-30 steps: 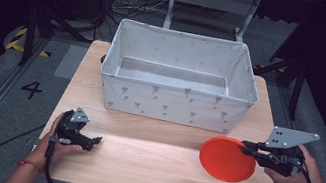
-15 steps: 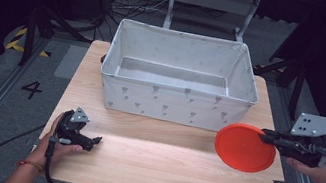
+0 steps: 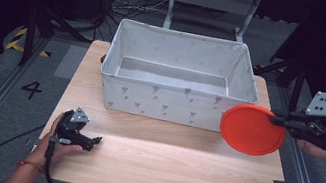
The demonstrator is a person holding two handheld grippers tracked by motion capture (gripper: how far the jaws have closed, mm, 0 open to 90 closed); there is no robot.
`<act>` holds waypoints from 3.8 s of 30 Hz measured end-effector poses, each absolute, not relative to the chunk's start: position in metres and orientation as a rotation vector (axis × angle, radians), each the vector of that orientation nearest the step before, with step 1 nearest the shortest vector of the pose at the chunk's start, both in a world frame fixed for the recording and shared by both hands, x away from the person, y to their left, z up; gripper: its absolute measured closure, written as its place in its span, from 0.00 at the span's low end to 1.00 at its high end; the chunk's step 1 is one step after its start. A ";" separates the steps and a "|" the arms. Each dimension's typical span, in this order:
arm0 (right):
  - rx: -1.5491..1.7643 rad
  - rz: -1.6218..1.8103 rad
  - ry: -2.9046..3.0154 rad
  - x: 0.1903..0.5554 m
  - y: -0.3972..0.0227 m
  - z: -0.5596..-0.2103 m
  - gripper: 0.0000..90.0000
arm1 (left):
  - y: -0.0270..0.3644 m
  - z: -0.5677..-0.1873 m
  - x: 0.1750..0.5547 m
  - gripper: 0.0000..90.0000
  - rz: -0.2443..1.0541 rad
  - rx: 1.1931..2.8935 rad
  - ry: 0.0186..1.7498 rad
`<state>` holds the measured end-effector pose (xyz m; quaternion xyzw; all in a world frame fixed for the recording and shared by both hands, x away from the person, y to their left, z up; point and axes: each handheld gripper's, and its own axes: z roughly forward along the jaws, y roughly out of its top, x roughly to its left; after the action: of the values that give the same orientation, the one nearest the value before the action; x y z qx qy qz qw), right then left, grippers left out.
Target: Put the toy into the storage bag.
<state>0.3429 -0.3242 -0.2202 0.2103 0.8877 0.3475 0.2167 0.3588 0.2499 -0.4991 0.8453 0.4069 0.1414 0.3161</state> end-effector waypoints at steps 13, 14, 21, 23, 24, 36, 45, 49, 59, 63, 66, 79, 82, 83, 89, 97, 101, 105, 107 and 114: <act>0.577 0.945 2.405 0.363 -0.320 -0.178 0.91 | 0.250 -0.499 0.359 0.00 0.372 2.226 1.072; 0.577 0.945 2.400 0.364 -0.318 -0.175 0.91 | 0.250 -0.499 0.359 0.00 0.372 2.226 1.072; 0.568 0.982 2.378 0.379 -0.314 -0.160 0.91 | 0.250 -0.499 0.359 0.00 0.373 2.226 1.072; 0.576 0.998 2.373 0.383 -0.315 -0.158 0.91 | 0.250 -0.499 0.359 0.00 0.373 2.226 1.072; 0.580 0.994 2.368 0.386 -0.314 -0.157 0.91 | 0.250 -0.499 0.359 0.00 0.372 2.226 1.071; 0.581 0.957 2.373 0.421 -0.297 -0.151 0.91 | 0.250 -0.499 0.359 0.00 0.371 2.226 1.070; 0.571 0.917 2.402 0.459 -0.280 -0.164 0.91 | 0.250 -0.499 0.359 0.00 0.370 2.227 1.070; 0.567 0.910 2.408 0.473 -0.270 -0.170 0.91 | 0.250 -0.499 0.359 0.00 0.370 2.226 1.070; 0.586 0.901 2.408 0.495 -0.260 -0.184 0.91 | 0.250 -0.499 0.359 0.00 0.367 2.227 1.065; 0.577 0.881 2.414 0.499 -0.261 -0.191 0.91 | 0.250 -0.499 0.359 0.00 0.367 2.227 1.065; 0.580 0.869 2.418 0.503 -0.261 -0.197 0.91 | 0.250 -0.499 0.359 0.00 0.368 2.228 1.065; 0.587 0.871 2.436 0.516 -0.264 -0.220 0.91 | 0.250 -0.499 0.359 0.01 0.374 2.227 1.066; 0.584 0.868 2.443 0.518 -0.265 -0.226 0.91 | 0.250 -0.499 0.359 0.01 0.376 2.225 1.070; 0.577 0.864 2.447 0.519 -0.265 -0.227 0.91 | 0.250 -0.499 0.358 0.01 0.376 2.224 1.071; 0.546 0.870 2.473 0.519 -0.264 -0.237 0.91 | 0.250 -0.499 0.358 0.01 0.375 2.224 1.072; 0.474 0.825 2.544 0.515 -0.260 -0.257 0.91 | 0.250 -0.499 0.358 0.01 0.376 2.223 1.073; 0.417 0.796 2.598 0.511 -0.257 -0.265 0.91 | 0.250 -0.499 0.358 0.01 0.373 2.223 1.073; 0.363 0.761 2.650 0.506 -0.254 -0.274 0.91 | 0.250 -0.499 0.358 0.01 0.375 2.224 1.073; 0.335 0.739 2.678 0.504 -0.252 -0.278 0.91 | 0.250 -0.499 0.358 0.01 0.373 2.223 1.073; 0.276 0.660 2.748 0.503 -0.243 -0.286 0.91 | 0.250 -0.499 0.358 0.01 0.373 2.223 1.074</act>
<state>0.5028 -0.2435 -0.2865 0.0960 0.9567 0.2299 0.1503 0.3583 0.2499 -0.4992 0.8445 0.4079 0.1418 0.3167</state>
